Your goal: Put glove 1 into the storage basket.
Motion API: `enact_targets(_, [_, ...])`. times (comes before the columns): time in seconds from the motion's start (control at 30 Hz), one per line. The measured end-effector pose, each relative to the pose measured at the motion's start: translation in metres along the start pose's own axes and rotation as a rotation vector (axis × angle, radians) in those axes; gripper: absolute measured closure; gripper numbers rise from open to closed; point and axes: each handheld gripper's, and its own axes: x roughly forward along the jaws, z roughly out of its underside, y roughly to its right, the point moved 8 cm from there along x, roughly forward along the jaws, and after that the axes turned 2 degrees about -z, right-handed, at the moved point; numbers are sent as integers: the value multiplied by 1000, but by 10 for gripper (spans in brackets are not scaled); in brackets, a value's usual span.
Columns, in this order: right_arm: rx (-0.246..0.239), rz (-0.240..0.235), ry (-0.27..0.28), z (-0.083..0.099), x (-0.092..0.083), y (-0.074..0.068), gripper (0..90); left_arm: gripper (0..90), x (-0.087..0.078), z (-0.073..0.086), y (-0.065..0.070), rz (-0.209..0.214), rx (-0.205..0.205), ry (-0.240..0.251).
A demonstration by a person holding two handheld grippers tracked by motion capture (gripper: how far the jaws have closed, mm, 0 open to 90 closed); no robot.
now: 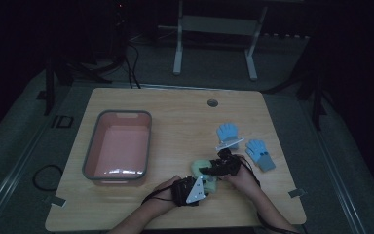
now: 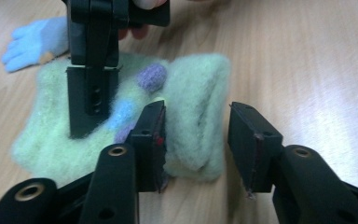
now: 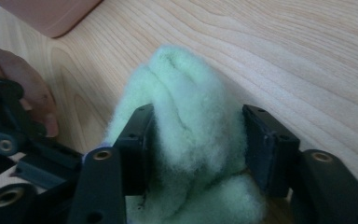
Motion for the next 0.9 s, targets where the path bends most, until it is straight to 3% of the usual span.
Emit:
enact_targets(0.13, [5,-19,-5,1,0,-2,564,624,2,2,-1,-6,-15,4])
enact_targets(0.3, [2,-20,-3,0,-2,-4,669,739,-1,-1,-4,-4,-41,5])
enact_targets(0.37, [18,-23,2,-1,-4,-4,699,753,-2,-2,-5,4,-70,6])
enact_targets(0.5, [31,-22,13,-3,-7,-4,718,764,-6,-5,-11,21,-101,2])
enact_targets(0.63, [46,-20,26,-8,-10,-5,719,768,-12,-9,-17,15,-99,3])
enact_targets(0.9, [16,-13,55,-29,-21,-15,720,768,-30,-18,-32,6,-98,2])
